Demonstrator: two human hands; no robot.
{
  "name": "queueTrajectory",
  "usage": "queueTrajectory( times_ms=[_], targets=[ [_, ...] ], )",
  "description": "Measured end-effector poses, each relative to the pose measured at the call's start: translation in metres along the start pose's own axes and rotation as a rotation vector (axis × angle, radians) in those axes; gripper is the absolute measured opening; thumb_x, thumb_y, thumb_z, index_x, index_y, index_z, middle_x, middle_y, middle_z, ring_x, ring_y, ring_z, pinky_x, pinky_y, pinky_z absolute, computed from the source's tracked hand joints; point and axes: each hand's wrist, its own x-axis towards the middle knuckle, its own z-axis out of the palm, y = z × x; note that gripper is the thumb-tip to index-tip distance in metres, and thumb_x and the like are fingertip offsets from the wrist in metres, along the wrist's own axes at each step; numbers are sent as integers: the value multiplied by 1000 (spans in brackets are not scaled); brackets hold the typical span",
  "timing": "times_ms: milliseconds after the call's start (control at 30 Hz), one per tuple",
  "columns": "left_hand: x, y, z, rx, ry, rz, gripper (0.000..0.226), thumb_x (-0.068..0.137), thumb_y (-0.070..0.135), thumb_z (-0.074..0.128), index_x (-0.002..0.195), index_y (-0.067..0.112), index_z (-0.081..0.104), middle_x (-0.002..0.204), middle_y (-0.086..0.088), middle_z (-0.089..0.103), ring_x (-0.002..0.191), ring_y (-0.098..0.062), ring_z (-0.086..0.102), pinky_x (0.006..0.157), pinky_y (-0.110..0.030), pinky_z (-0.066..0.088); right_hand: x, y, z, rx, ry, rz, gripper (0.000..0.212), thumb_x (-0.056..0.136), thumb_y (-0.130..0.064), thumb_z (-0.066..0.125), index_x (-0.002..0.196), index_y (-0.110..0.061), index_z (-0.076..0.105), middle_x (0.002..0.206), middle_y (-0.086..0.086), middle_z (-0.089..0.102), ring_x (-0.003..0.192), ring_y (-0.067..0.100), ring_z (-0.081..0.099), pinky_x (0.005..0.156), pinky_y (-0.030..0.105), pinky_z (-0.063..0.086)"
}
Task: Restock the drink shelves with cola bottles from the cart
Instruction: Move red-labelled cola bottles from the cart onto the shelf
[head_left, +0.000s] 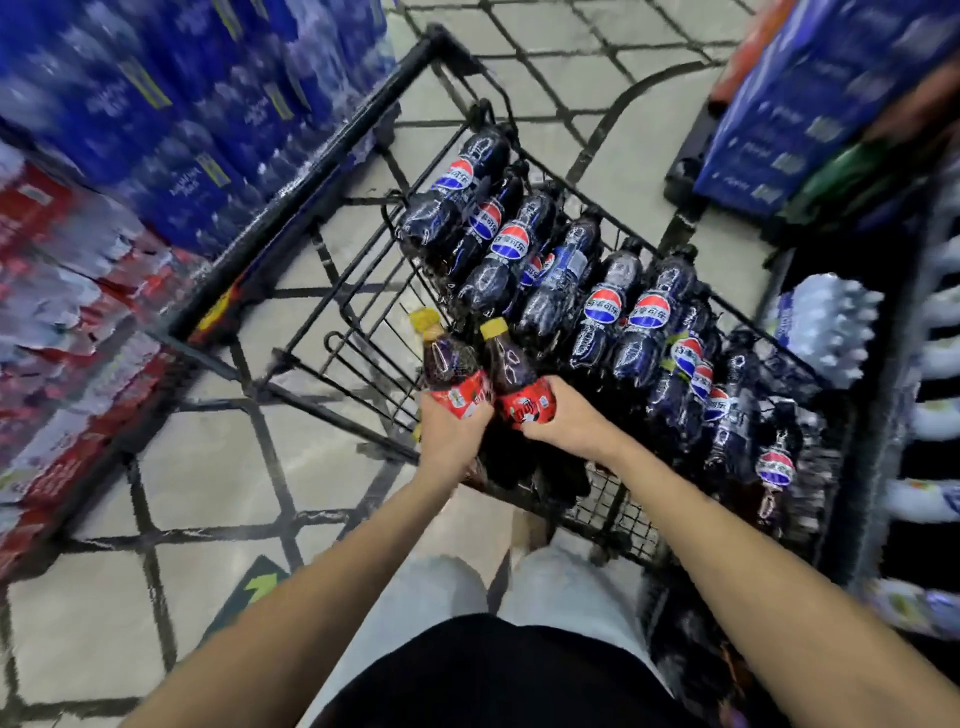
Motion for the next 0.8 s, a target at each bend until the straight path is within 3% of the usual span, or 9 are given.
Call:
queueTrajectory(
  times_ms=[67, 167, 300, 400, 500, 567, 633, 733, 800],
  targets=[
    [-6, 7, -10, -16, -54, 59, 42, 82, 15, 71, 106, 18, 36, 90, 8, 53, 80, -7, 53, 72, -14, 37, -17, -9, 3, 22, 86, -26, 61, 74, -11, 76, 125, -11, 44, 113, 7, 57, 97, 19, 60, 84, 28, 50],
    [-15, 19, -26, -22, -148, 146, 46, 82, 14, 70, 116, 6, 41, 108, -7, 59, 94, -17, 57, 82, -25, 43, -46, -24, 6, 20, 205, -61, 58, 73, -11, 77, 121, -15, 45, 111, 5, 58, 94, 16, 59, 78, 19, 46],
    [-30, 46, -46, -37, -335, 271, 53, 79, 17, 67, 121, -6, 45, 109, -17, 63, 88, -16, 58, 87, -34, 50, -90, -43, 10, 47, 406, -94, 51, 74, -9, 76, 112, -18, 45, 92, -12, 55, 74, -6, 55, 64, 2, 40],
    [-49, 60, -53, -30, -470, 322, 48, 81, 21, 65, 120, -2, 48, 99, -5, 60, 80, -6, 55, 70, -16, 46, -132, -51, 16, 153, 497, -92, 44, 79, -11, 73, 113, -18, 47, 90, -10, 59, 74, 1, 57, 63, 5, 42],
    [-84, 62, -54, -43, -607, 329, 24, 83, 24, 59, 103, 12, 55, 89, 2, 59, 80, -10, 55, 71, -26, 46, -183, -49, 27, 258, 607, -65, 37, 81, -15, 72, 112, -21, 52, 91, -9, 62, 76, 2, 58, 64, 6, 43],
    [-112, 52, -52, -32, -712, 296, 29, 72, 33, 53, 96, 16, 56, 90, -5, 61, 85, -18, 56, 79, -35, 47, -221, -40, 43, 340, 681, -31, 34, 77, -24, 72, 107, -23, 56, 87, -8, 63, 71, 1, 56, 66, 10, 44],
    [-139, 33, -49, 6, -849, 253, 42, 68, 34, 51, 97, 5, 59, 95, -20, 62, 88, -27, 59, 85, -44, 48, -257, -24, 65, 448, 777, -2, 36, 70, -31, 69, 104, -24, 58, 85, -9, 63, 72, 1, 55, 67, 11, 43],
    [-186, -1, -50, 125, -1097, 247, 34, 74, 35, 53, 91, 8, 65, 93, -23, 63, 86, -29, 58, 84, -46, 47, -307, 10, 104, 625, 953, 62, 25, 85, -18, 65, 108, -22, 57, 91, -7, 62, 83, 7, 56, 67, 7, 42],
    [-220, -29, -55, 188, -1199, 279, 34, 81, 36, 56, 99, 10, 68, 102, -18, 68, 94, -28, 62, 89, -45, 48, -340, 32, 135, 719, 1065, 134, 17, 91, -15, 59, 105, -23, 57, 87, -10, 60, 80, 6, 55, 63, 6, 40]
  ],
)
